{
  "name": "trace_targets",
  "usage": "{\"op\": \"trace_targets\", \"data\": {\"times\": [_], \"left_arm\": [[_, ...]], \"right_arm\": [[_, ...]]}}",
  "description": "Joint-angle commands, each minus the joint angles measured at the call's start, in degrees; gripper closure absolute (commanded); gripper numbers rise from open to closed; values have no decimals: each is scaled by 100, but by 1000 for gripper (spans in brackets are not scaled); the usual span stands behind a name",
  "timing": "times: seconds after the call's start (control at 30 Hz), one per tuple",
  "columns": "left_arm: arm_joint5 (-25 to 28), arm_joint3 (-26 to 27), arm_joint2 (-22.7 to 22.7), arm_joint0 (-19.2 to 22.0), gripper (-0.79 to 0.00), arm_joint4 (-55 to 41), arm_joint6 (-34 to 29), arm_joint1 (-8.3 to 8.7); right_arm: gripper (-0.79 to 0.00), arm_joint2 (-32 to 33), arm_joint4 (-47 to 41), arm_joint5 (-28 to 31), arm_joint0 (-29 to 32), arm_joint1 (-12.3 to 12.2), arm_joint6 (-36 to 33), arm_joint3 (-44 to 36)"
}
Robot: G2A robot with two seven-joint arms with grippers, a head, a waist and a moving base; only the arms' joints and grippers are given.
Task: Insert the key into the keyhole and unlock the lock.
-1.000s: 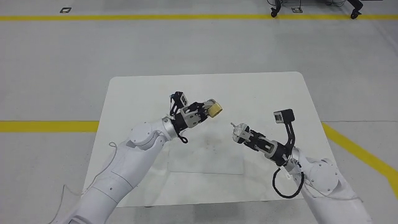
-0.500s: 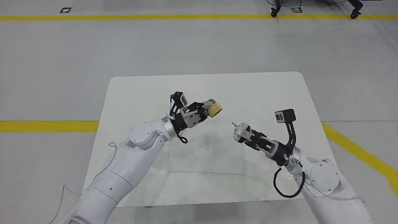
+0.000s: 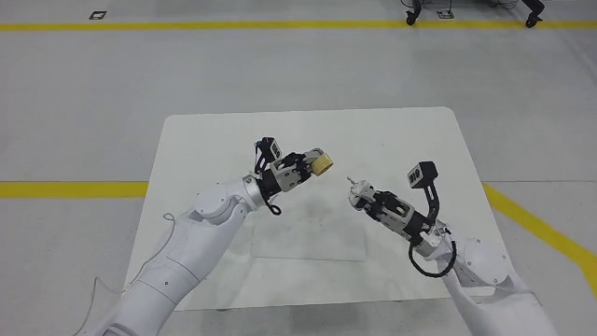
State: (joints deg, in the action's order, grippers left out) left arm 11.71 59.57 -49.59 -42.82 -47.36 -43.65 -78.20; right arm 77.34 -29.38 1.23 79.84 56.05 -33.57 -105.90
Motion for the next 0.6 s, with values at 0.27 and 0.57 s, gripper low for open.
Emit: {"op": "trace_targets", "data": {"times": [0.27, 0.57], "left_arm": [[-441, 400, 12, -158, 0, 679, 601, 35], [-1282, 865, -92, -404, 0, 983, 1044, 63]], "right_arm": [[0, -34, 743, -1185, 96, 1, 585, -955], [0, -149, 1176, -1458, 136, 15, 596, -959]]}}
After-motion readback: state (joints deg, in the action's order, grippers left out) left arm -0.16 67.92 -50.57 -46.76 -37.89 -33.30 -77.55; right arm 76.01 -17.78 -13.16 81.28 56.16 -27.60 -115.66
